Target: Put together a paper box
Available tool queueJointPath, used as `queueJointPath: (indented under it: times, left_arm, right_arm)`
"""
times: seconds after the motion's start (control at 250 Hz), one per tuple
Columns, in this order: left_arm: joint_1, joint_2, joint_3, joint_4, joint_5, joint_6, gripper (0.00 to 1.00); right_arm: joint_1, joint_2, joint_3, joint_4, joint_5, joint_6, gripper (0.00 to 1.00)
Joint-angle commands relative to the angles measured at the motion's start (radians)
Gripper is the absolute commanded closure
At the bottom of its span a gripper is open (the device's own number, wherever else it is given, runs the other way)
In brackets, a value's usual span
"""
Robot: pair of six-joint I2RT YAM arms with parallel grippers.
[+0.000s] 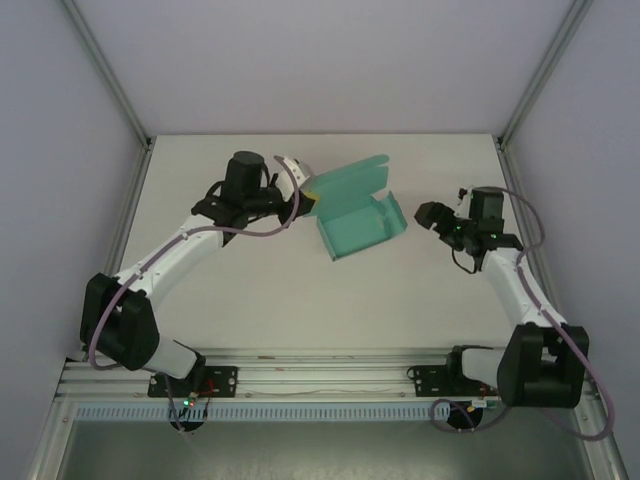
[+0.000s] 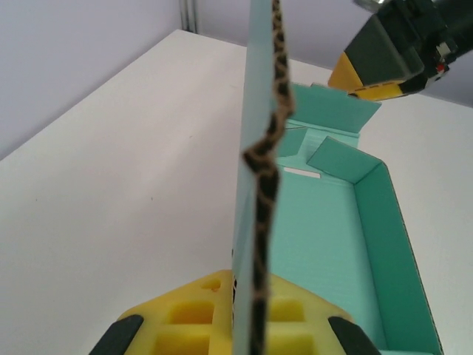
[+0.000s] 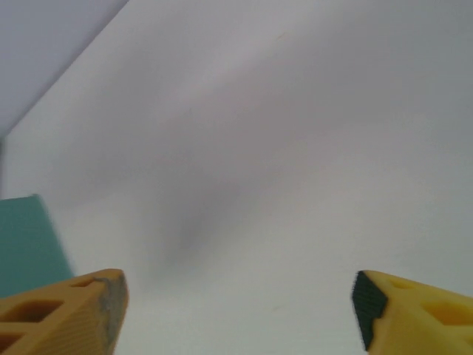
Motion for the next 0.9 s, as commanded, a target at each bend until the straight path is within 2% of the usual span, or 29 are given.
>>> queueJointPath:
  times: [0.0, 0.232, 0.332, 0.444, 0.508, 0.6, 0.672, 0.759, 0.819, 0.895]
  left_arm:
    - [-0.018, -0.024, -0.016, -0.041, -0.045, 0.061, 1.0]
    - [-0.022, -0.05, -0.031, 0.005, -0.061, 0.036, 1.0]
    - [-0.022, -0.048, -0.031, 0.02, -0.059, 0.031, 1.0]
    - [-0.025, -0.05, -0.025, 0.012, -0.053, 0.033, 1.0]
    - [-0.025, -0.055, -0.03, 0.008, -0.055, 0.036, 1.0]
    - [-0.025, -0.061, -0.04, 0.002, -0.07, 0.043, 1.0]
    - [-0.025, -0.067, -0.048, -0.002, -0.077, 0.044, 1.0]
    - [-0.024, -0.078, -0.059, 0.004, -0.068, 0.043, 1.0]
    - [-0.025, -0.083, -0.069, 0.017, -0.069, 0.036, 1.0]
    - [-0.025, -0.089, -0.077, 0.034, -0.062, 0.025, 1.0]
  right_arm:
    - [0.004, 0.069, 0.055, 0.045, -0.341, -0.004, 0.28]
    - [0.029, 0.113, 0.056, 0.1, -0.493, 0.008, 0.53]
    - [0.05, 0.132, 0.057, 0.099, -0.511, -0.001, 0.57]
    - [0.048, 0.128, 0.061, 0.099, -0.47, 0.002, 0.57]
    - [0.036, 0.118, 0.059, 0.128, -0.46, 0.022, 0.39]
    - [0.004, 0.093, 0.06, 0.154, -0.456, 0.051, 0.36]
    - [-0.028, 0.073, 0.072, 0.101, -0.34, 0.072, 0.3]
    - [-0.077, 0.086, 0.073, 0.063, -0.259, 0.092, 0.31]
    - [-0.091, 0.117, 0.087, 0.014, -0.21, 0.087, 0.39]
    - [-0.085, 0.168, 0.121, -0.053, -0.227, 0.033, 0.41]
